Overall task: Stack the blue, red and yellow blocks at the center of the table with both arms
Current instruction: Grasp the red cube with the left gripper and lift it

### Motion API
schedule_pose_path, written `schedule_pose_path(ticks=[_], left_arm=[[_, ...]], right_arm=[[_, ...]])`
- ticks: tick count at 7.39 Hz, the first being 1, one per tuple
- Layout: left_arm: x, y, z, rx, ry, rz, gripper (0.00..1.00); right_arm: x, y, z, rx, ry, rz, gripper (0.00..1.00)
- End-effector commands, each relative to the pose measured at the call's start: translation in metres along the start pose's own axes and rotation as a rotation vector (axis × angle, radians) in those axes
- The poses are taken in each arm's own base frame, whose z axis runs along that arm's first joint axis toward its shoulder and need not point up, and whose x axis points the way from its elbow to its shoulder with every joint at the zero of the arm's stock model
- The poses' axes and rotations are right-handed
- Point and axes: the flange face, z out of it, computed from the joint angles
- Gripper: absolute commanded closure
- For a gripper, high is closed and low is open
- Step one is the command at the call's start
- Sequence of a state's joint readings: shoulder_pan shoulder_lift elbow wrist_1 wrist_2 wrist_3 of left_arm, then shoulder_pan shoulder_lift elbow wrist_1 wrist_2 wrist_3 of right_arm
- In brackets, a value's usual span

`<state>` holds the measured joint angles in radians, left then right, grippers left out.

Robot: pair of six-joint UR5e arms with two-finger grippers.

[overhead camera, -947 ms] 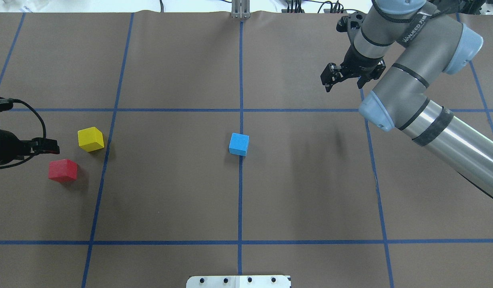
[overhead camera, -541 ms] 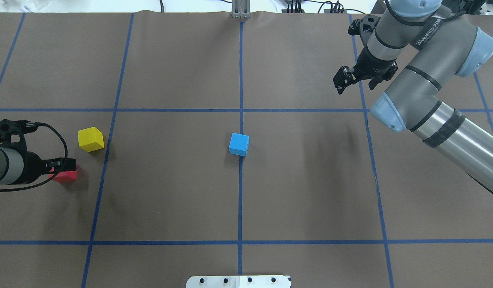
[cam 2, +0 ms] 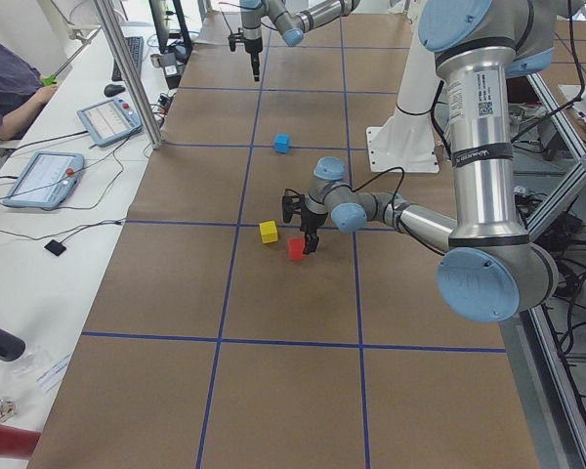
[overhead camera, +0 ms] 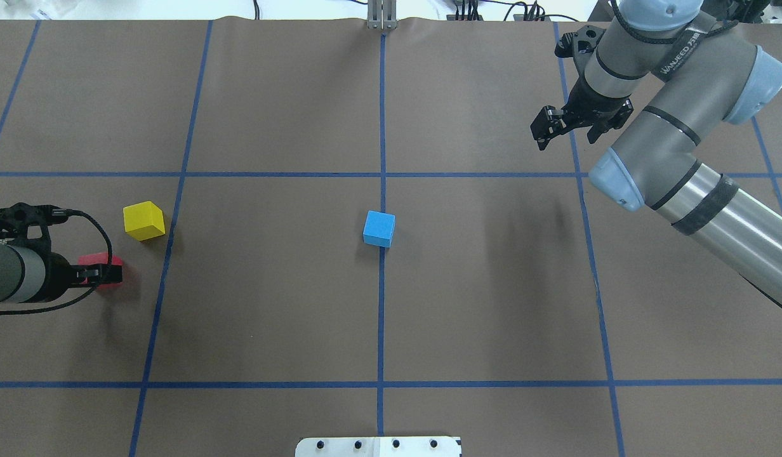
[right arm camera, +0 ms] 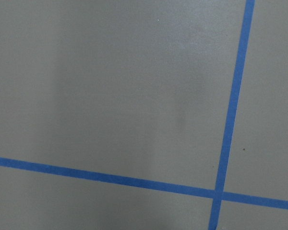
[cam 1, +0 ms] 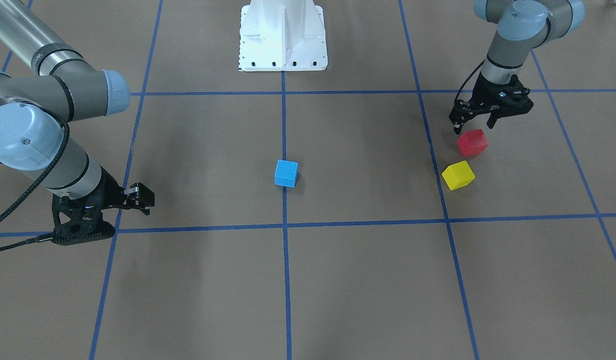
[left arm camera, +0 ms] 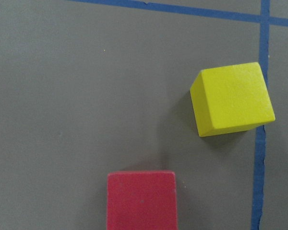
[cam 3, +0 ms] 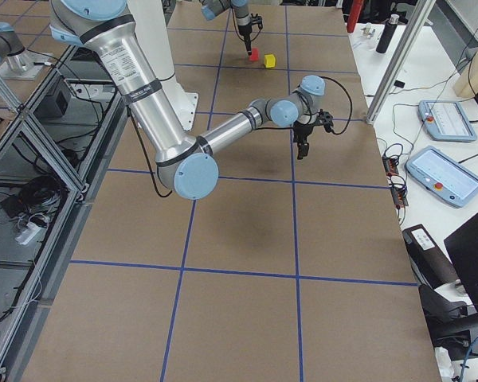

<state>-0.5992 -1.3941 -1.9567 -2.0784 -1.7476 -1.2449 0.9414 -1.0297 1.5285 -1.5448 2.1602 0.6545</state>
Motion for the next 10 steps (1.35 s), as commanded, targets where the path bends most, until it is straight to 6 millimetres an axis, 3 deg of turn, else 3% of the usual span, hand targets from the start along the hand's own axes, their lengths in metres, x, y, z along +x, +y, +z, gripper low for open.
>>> schedule_pose_path(ticks=[1, 3, 4, 5, 7, 8, 9, 10], left_arm=[[-0.005, 0.000, 0.009, -0.004, -0.007, 0.011, 0.01], [-0.004, -0.001, 0.018, -0.007, -0.013, 0.011, 0.02], [-0.006, -0.001, 0.022, -0.003, 0.000, 0.012, 0.12], [-0.007, -0.001, 0.025, -0.002, 0.006, 0.013, 0.33], [-0.006, -0.001, 0.015, 0.003, 0.021, 0.011, 1.00], [0.000, -0.003, -0.008, 0.013, 0.052, 0.015, 1.00], [-0.015, 0.008, -0.033, -0.001, 0.055, 0.014, 1.00], [-0.015, 0.010, -0.060, -0.043, 0.102, 0.004, 1.00]], right_arm=[[0.001, 0.000, 0.002, -0.002, 0.003, 0.002, 0.00], [0.001, 0.000, 0.003, -0.003, 0.005, 0.001, 0.00], [0.000, 0.001, 0.004, -0.004, 0.005, 0.000, 0.00], [0.000, 0.001, 0.004, -0.003, 0.006, 0.000, 0.00], [0.000, 0.001, 0.004, -0.003, 0.006, 0.000, 0.00], [0.001, 0.001, 0.004, -0.004, 0.007, 0.001, 0.00], [0.001, 0.001, 0.004, -0.004, 0.007, 0.001, 0.00], [0.001, 0.001, 0.004, -0.005, 0.006, 0.001, 0.00]])
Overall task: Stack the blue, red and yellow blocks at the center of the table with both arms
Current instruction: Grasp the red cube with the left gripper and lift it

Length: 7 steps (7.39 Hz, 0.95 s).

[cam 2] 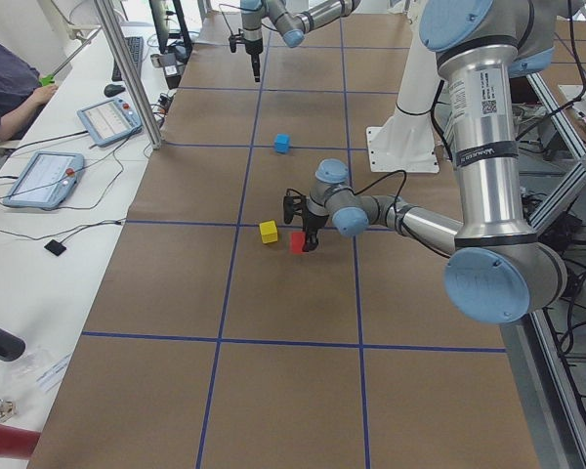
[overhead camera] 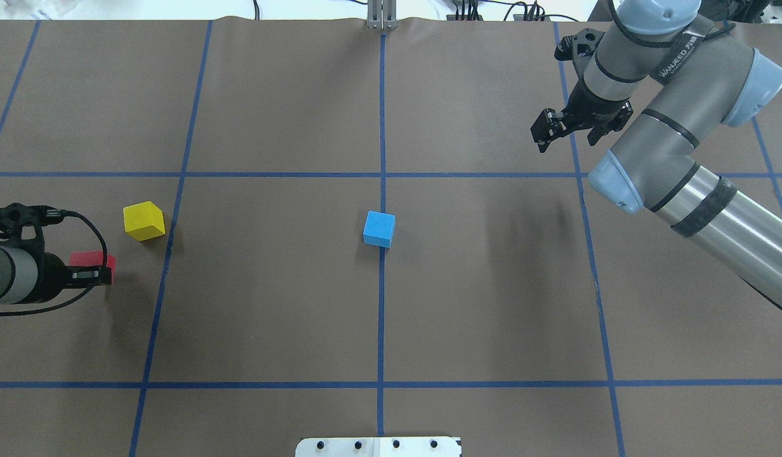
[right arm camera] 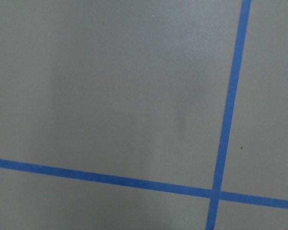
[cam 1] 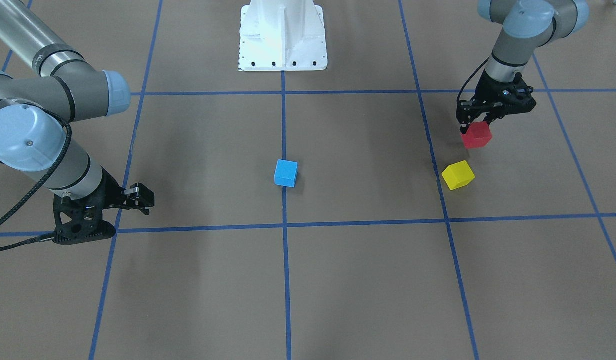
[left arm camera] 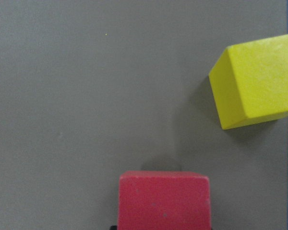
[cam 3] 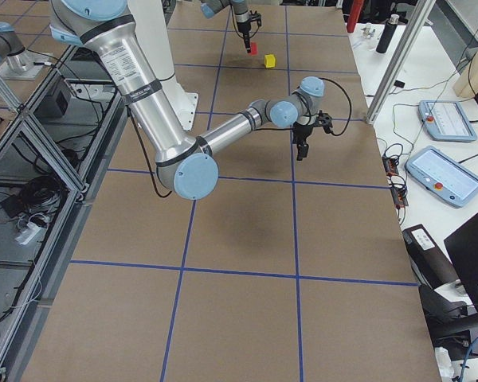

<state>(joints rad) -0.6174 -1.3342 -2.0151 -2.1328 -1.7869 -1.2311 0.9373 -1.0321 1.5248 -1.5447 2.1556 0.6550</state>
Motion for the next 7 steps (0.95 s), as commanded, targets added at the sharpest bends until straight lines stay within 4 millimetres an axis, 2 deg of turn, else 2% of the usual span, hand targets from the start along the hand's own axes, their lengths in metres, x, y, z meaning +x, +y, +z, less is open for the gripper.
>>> schedule_pose_path(ticks=[1, 2, 3, 5, 6, 7], left_arm=[[-0.003, -0.013, -0.055, -0.032, 0.061, -0.053, 1.00], [0.024, -0.021, -0.070, -0.056, 0.038, -0.068, 1.00], [0.074, -0.037, -0.086, -0.065, 0.016, -0.075, 1.00], [0.193, -0.068, -0.122, -0.093, -0.052, -0.095, 1.00], [0.240, -0.065, -0.126, -0.113, -0.045, -0.111, 1.00], [0.292, -0.056, -0.108, -0.123, -0.047, -0.154, 1.00]], right_arm=[[0.001, 0.001, 0.001, -0.002, 0.000, 0.001, 0.00], [0.001, 0.000, 0.001, -0.001, 0.001, 0.001, 0.00], [0.001, 0.001, 0.001, -0.002, 0.000, 0.001, 0.00], [0.007, 0.001, 0.007, -0.010, 0.008, 0.007, 0.00], [0.008, 0.002, 0.010, -0.015, 0.011, 0.009, 0.00], [0.008, 0.001, 0.012, -0.016, 0.016, 0.010, 0.00]])
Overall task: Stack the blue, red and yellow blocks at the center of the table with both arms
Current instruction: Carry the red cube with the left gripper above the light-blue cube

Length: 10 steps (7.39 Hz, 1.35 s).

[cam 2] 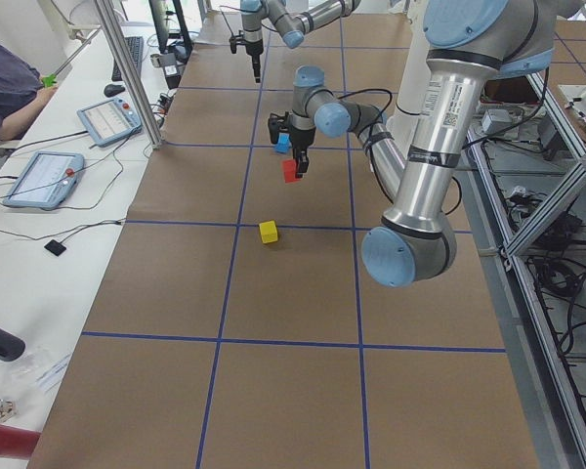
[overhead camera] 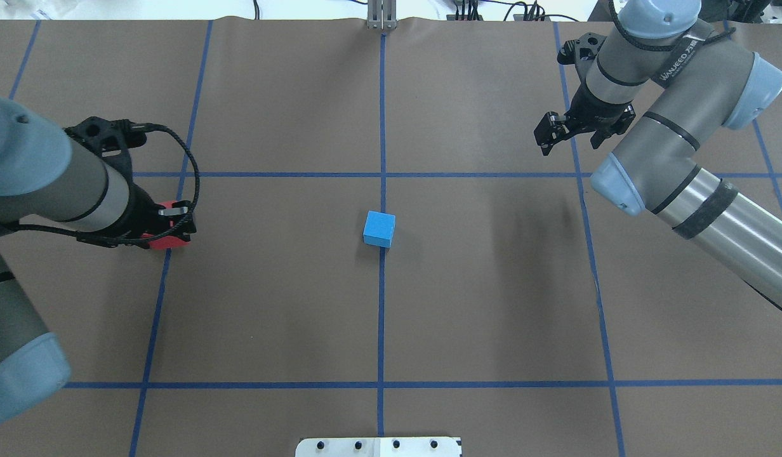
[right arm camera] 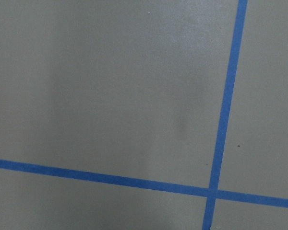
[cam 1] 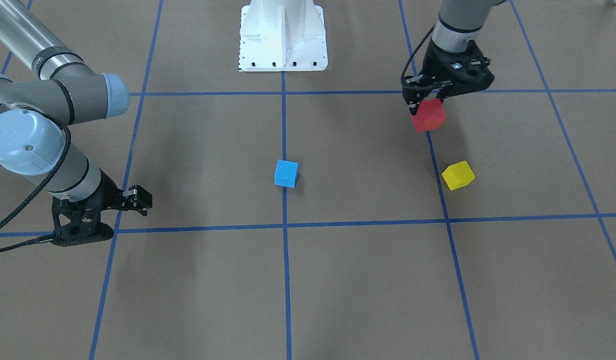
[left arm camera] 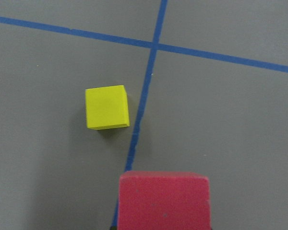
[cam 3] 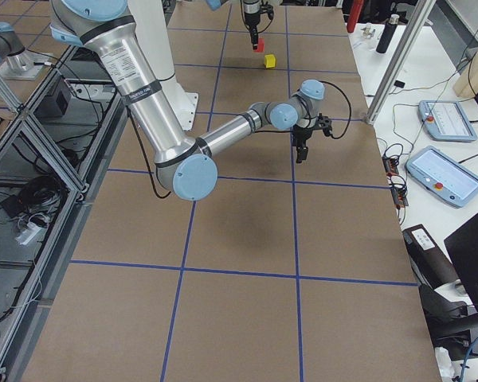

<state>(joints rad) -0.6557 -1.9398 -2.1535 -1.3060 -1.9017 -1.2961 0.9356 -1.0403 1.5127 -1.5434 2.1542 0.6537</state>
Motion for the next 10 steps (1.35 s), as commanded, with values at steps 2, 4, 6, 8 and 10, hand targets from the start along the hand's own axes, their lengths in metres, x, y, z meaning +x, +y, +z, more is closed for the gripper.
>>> schedule_pose_path(ticks=[2, 4, 6, 8, 10], left_arm=[[0.159, 0.014, 0.007, -0.023, 0.018, -0.082, 1.00], [0.210, 0.034, 0.023, 0.017, 0.014, -0.035, 1.00], [0.225, 0.039, 0.046, 0.017, 0.054, 0.106, 1.00], [0.236, 0.037, 0.059, 0.029, 0.115, 0.180, 1.00], [0.245, 0.031, 0.081, 0.043, 0.155, 0.251, 1.00]], right_arm=[[0.006, 0.001, 0.007, -0.005, 0.005, -0.006, 0.00], [0.023, -0.008, -0.008, 0.017, 0.003, -0.031, 0.00], [0.070, -0.021, -0.032, 0.043, 0.017, 0.005, 0.00], [0.121, -0.029, -0.056, 0.045, 0.012, 0.025, 0.00], [0.170, -0.038, -0.075, 0.020, -0.002, -0.006, 0.00]])
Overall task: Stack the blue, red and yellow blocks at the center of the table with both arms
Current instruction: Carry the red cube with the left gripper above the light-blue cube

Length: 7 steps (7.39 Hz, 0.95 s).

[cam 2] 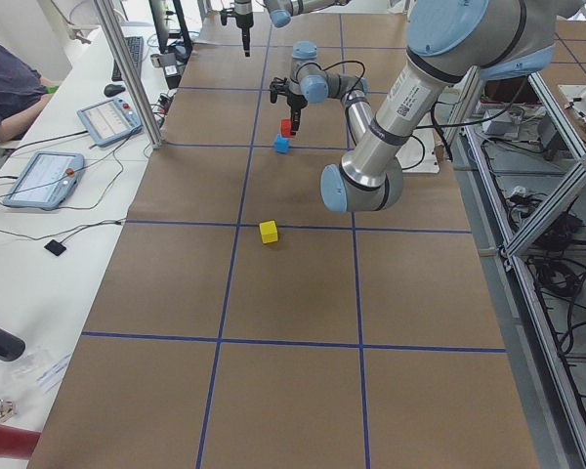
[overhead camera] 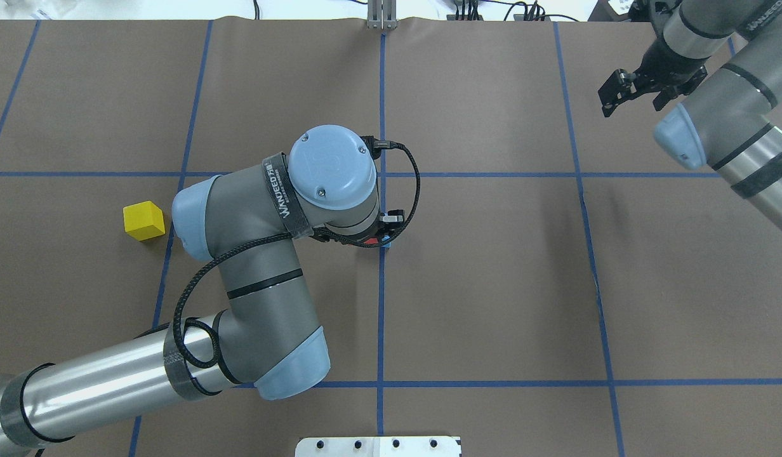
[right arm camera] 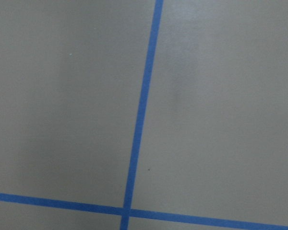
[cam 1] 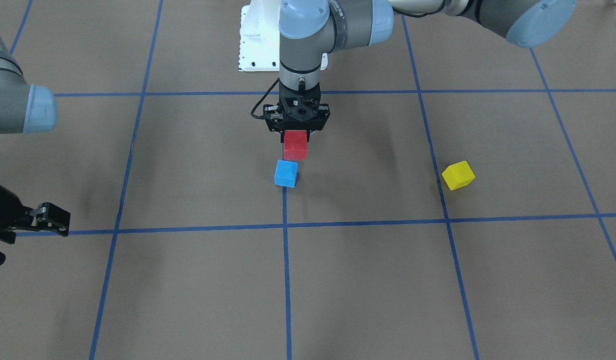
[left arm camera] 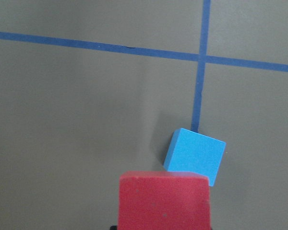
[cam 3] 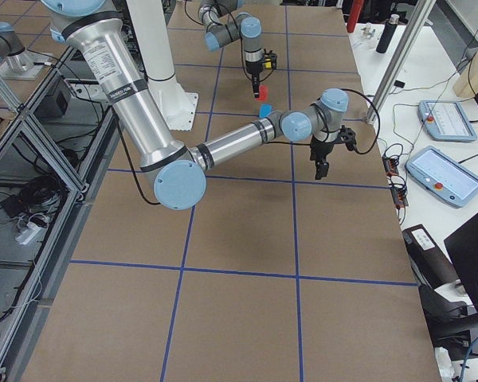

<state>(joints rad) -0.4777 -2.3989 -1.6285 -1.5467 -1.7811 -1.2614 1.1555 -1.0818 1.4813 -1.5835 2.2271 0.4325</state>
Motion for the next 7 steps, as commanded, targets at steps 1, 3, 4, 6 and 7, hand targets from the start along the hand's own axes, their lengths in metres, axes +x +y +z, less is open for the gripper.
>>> schedule_pose_path(ticks=[1, 3, 4, 6, 7], left_arm=[[0.003, -0.005, 0.020, 0.011, 0.030, 0.090, 1.00], [0.002, -0.005, 0.023, 0.011, 0.024, 0.136, 1.00], [0.002, -0.006, 0.021, 0.012, 0.025, 0.148, 1.00], [0.002, -0.009, 0.024, 0.023, 0.016, 0.145, 1.00], [0.001, -0.010, 0.029, 0.021, 0.007, 0.143, 1.00]], right_arm=[[0.057, -0.009, -0.025, -0.021, -0.024, -0.024, 0.00], [0.092, -0.006, -0.032, -0.026, -0.025, -0.047, 0.00], [0.097, -0.005, -0.031, -0.028, -0.024, -0.054, 0.00], [0.102, -0.003, -0.030, -0.030, -0.023, -0.050, 0.00], [0.104, -0.001, -0.028, -0.032, -0.026, -0.048, 0.00]])
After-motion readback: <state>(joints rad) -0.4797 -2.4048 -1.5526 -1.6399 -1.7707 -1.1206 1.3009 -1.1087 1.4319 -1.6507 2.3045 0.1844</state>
